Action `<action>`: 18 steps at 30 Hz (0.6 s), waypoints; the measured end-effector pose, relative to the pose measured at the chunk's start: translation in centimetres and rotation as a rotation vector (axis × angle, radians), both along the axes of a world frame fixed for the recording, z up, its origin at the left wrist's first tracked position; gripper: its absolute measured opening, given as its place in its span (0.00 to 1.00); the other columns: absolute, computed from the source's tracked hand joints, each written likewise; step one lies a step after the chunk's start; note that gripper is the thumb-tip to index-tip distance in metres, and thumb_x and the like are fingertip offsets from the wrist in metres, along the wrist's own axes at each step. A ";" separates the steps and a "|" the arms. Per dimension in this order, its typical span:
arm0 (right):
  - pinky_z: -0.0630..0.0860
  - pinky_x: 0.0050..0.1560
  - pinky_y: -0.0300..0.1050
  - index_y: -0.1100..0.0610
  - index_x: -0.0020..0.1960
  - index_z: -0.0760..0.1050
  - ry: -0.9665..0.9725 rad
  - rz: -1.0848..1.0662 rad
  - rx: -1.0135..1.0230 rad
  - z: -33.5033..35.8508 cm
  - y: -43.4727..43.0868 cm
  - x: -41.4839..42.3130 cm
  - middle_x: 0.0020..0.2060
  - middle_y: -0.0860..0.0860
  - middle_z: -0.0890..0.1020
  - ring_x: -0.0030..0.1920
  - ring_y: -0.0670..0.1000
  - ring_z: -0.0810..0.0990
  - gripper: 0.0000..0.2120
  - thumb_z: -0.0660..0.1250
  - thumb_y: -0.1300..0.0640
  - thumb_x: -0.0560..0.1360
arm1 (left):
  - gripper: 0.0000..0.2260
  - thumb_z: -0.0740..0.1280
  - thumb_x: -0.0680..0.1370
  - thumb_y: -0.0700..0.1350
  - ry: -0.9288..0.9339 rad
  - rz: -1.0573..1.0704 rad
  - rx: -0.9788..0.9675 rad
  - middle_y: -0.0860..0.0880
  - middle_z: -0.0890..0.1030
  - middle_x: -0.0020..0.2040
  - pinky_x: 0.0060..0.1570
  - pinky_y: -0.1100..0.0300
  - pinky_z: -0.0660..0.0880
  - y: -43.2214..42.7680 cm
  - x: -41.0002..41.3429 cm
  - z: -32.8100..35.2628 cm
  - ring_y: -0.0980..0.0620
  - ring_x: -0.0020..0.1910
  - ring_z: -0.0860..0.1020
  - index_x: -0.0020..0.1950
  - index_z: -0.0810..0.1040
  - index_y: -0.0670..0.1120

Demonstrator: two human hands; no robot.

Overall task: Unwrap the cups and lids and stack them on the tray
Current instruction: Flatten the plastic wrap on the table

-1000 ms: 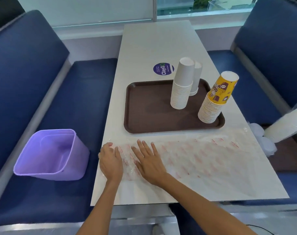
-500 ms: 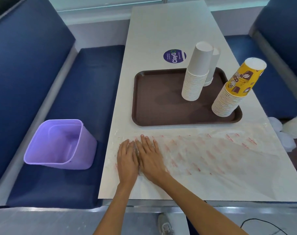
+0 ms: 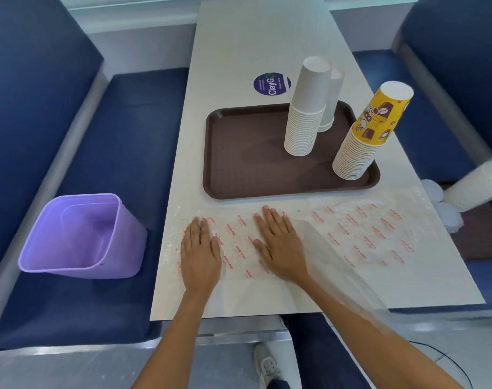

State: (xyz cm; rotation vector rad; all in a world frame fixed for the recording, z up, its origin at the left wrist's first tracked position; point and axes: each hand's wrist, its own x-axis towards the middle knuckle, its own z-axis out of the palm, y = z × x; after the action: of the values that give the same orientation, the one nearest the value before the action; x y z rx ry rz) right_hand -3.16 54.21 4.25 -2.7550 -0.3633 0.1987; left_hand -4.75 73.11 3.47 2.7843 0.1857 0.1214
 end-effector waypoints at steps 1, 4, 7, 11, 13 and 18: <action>0.49 0.72 0.49 0.59 0.73 0.65 0.001 -0.024 0.005 0.1 -0.7 0.1 0.72 0.59 0.66 0.72 0.58 0.65 0.32 0.37 0.43 0.81 | 0.30 0.41 0.80 0.55 0.015 -0.003 0.004 0.42 0.61 0.75 0.72 0.53 0.51 0.0 0.0 0.0 0.43 0.74 0.61 0.75 0.61 0.41; 0.41 0.74 0.46 0.57 0.77 0.54 -0.021 0.013 -0.023 -0.2 -2.0 0.0 0.76 0.55 0.53 0.77 0.56 0.53 0.37 0.29 0.39 0.77 | 0.29 0.41 0.80 0.54 0.020 -0.006 0.008 0.41 0.60 0.75 0.73 0.51 0.51 -0.2 0.1 0.0 0.42 0.75 0.60 0.75 0.60 0.40; 0.35 0.74 0.45 0.56 0.77 0.50 -0.052 0.034 -0.033 -0.4 -2.0 -0.1 0.77 0.53 0.48 0.77 0.55 0.48 0.38 0.26 0.38 0.76 | 0.23 0.48 0.82 0.46 0.022 0.067 0.001 0.41 0.59 0.76 0.74 0.51 0.45 -1.4 0.3 0.6 0.43 0.76 0.57 0.75 0.60 0.38; 0.39 0.74 0.47 0.57 0.76 0.55 -0.045 -0.008 0.025 -0.5 -1.5 -0.1 0.76 0.56 0.53 0.77 0.55 0.50 0.42 0.24 0.37 0.74 | 0.20 0.55 0.82 0.38 -0.060 -0.059 -0.271 0.44 0.62 0.75 0.73 0.58 0.49 -6.3 0.3 2.0 0.47 0.76 0.58 0.75 0.61 0.40; 0.37 0.74 0.47 0.56 0.76 0.53 -0.037 -0.012 0.040 -0.4 -1.3 -0.1 0.76 0.55 0.51 0.77 0.55 0.48 0.46 0.20 0.36 0.71 | 0.20 0.53 0.82 0.37 -0.047 -0.167 -0.377 0.46 0.62 0.75 0.74 0.60 0.52 -8.3 0.0 1.9 0.50 0.75 0.58 0.75 0.62 0.41; 0.32 0.73 0.43 0.53 0.77 0.43 -0.007 0.024 -0.041 0.4 -1.9 0.1 0.76 0.52 0.42 0.77 0.50 0.40 0.51 0.11 0.35 0.61 | 0.29 0.41 0.77 0.49 -0.025 -0.225 -0.212 0.47 0.63 0.75 0.73 0.62 0.46 -8.8 0.1 0.8 0.51 0.75 0.59 0.74 0.64 0.42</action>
State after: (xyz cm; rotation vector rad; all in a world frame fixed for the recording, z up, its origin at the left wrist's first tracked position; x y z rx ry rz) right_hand -3.10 52.32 4.68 -2.7936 -0.3982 0.2051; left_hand -4.66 64.32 4.25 2.5692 -0.1152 0.0761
